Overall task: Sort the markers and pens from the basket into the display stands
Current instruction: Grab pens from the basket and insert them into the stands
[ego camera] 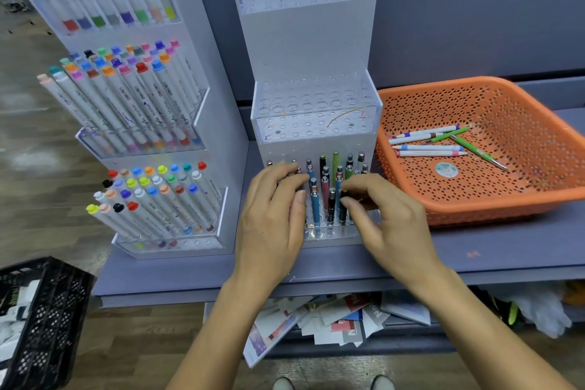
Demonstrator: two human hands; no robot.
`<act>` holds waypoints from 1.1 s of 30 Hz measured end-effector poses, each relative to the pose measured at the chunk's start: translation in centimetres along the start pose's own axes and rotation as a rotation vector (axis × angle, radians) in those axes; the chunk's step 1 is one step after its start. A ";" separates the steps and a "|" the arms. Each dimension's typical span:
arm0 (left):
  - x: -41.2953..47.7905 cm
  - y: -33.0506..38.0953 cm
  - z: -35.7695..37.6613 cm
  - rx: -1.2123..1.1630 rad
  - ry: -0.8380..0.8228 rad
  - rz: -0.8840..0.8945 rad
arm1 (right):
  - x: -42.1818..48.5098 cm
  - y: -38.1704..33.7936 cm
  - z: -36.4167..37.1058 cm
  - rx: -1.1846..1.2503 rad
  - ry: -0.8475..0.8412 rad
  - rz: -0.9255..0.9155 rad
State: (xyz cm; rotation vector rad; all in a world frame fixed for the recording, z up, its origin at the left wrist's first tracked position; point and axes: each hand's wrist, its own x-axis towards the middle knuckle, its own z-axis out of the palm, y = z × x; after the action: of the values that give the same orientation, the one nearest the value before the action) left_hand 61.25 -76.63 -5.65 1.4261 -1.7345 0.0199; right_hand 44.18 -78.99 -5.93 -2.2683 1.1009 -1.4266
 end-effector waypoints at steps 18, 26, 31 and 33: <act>0.6 5.8 0.9 -0.023 0.156 0.030 | -3.1 -0.3 -7.7 0.125 0.263 0.401; 2.0 11.3 4.5 -0.136 0.029 0.085 | -4.4 2.9 -13.4 -0.214 0.200 0.364; 5.2 13.2 8.5 -0.052 -0.243 0.094 | -2.3 7.0 -15.9 -0.380 0.019 0.326; 7.2 13.5 10.3 0.077 -0.428 0.073 | -0.5 8.5 -16.8 -0.524 -0.220 0.363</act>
State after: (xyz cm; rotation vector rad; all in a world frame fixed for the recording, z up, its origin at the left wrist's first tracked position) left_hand 44.48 -82.91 -1.07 1.4998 -2.1527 -0.1940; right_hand 25.73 -81.46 -2.73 -2.2944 1.8561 -0.7912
